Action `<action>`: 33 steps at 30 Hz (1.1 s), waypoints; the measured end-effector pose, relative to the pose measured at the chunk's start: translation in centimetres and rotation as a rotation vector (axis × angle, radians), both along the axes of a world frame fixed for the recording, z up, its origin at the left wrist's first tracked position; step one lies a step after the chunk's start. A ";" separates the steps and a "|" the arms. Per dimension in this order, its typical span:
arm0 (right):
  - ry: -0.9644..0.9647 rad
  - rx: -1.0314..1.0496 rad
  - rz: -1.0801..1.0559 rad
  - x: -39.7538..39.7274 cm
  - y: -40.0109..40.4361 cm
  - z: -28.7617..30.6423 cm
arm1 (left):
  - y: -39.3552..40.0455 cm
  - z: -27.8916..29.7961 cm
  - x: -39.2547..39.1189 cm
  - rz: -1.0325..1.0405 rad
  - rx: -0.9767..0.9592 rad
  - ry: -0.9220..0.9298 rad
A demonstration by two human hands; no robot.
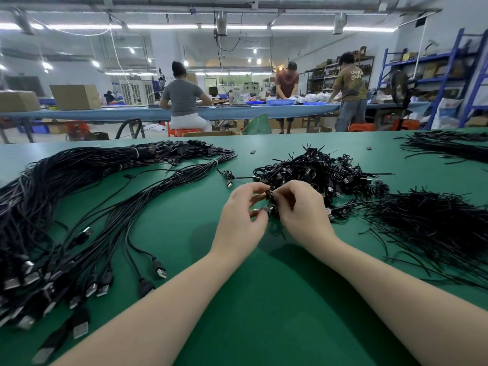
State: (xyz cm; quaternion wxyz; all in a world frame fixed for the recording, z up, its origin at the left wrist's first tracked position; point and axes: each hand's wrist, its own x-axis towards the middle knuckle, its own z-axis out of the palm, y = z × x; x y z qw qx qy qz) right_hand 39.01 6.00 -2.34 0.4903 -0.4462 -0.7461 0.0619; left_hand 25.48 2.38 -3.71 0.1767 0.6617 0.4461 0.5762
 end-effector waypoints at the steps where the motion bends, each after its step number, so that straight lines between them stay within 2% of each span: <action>1: 0.000 -0.007 0.018 -0.3 -0.1 -0.1 | 0.2 0.0 -0.2 0.025 0.004 -0.011; 7: 0.034 -0.016 0.071 -0.8 -0.5 0.2 | 0.4 0.3 -0.6 0.091 -0.004 -0.049; 13: -0.037 0.042 0.079 -1.0 -1.0 0.7 | 0.5 0.2 -0.4 0.128 -0.035 -0.054; 16: -0.208 0.212 0.105 -0.9 -1.2 1.2 | 0.6 0.2 -0.3 0.132 -0.066 -0.107; 19: -0.445 0.345 0.072 -0.4 -1.4 1.4 | 0.8 0.6 -0.4 0.035 -0.220 -0.237; 22: -0.649 0.433 0.050 -0.1 -1.3 1.2 | 0.9 1.1 -1.1 -0.157 -0.432 -0.508; 25: -0.566 0.423 0.051 -0.6 -1.5 0.9 | 0.8 1.4 -2.1 -0.288 -0.514 -0.615; 31: -0.297 0.157 0.087 -0.5 -1.1 0.3 | 0.8 1.3 -1.5 -0.246 -0.507 -0.516; 33: -0.264 0.108 0.071 -0.4 -0.8 0.2 | 0.9 1.1 -1.5 -0.242 -0.491 -0.465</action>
